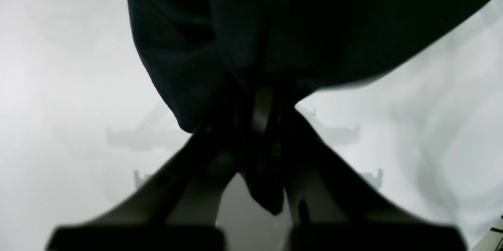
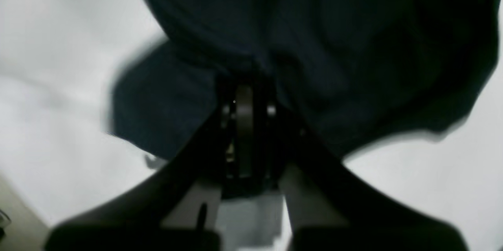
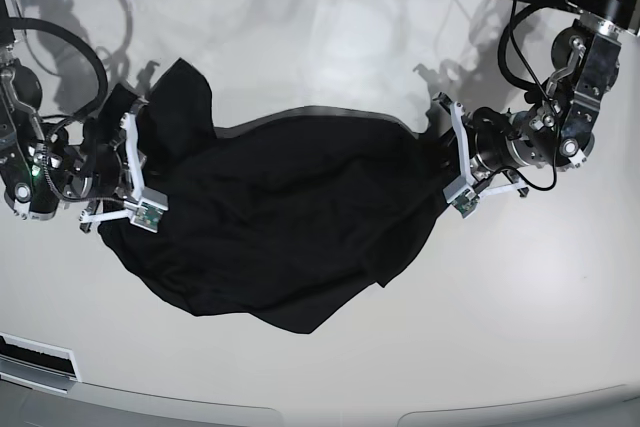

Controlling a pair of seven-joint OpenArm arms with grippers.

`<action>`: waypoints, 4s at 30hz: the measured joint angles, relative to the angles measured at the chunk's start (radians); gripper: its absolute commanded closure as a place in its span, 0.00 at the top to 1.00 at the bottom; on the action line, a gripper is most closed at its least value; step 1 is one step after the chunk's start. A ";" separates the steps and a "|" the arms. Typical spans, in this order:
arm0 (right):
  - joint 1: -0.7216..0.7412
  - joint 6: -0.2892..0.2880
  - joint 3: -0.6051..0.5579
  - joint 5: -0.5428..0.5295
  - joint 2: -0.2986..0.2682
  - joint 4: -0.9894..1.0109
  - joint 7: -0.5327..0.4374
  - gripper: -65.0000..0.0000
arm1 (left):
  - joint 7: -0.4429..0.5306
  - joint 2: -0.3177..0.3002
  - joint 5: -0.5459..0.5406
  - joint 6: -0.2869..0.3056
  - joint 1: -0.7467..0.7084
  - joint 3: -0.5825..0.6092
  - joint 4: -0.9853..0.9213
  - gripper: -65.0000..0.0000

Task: Layout the t-shirt on the table in an organized manner, then fold the t-shirt properly
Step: 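Hold the shirt with both grippers and pull the edges apart, then lift and drag the shirt with both grippers to spread it wider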

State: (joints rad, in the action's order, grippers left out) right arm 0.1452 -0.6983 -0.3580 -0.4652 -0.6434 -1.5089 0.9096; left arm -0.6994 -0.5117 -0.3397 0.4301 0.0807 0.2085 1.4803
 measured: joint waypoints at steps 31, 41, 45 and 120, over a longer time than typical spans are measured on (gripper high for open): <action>-0.153 0.010 0.007 -0.368 0.068 -0.296 0.220 0.57 | 0.000 0.002 -0.006 0.003 0.000 0.000 0.000 0.00; -0.371 0.339 0.010 0.239 0.114 -0.292 -0.008 0.57 | 0.000 0.002 -0.008 0.003 0.000 0.000 0.000 0.00; -0.399 0.409 0.010 0.296 0.116 -0.288 -0.032 0.57 | 0.001 0.002 -0.027 0.003 0.000 0.000 0.000 0.00; -0.596 0.006 0.006 -0.500 0.095 -0.695 0.277 0.00 | -0.132 -0.220 -0.455 0.262 0.033 0.003 0.014 0.00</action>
State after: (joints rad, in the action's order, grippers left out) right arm -0.4507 -0.6922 -0.3515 -0.9653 -0.5488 -2.2040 1.1870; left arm -0.8310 -0.7319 -0.7944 0.6926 0.1135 0.2111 1.4944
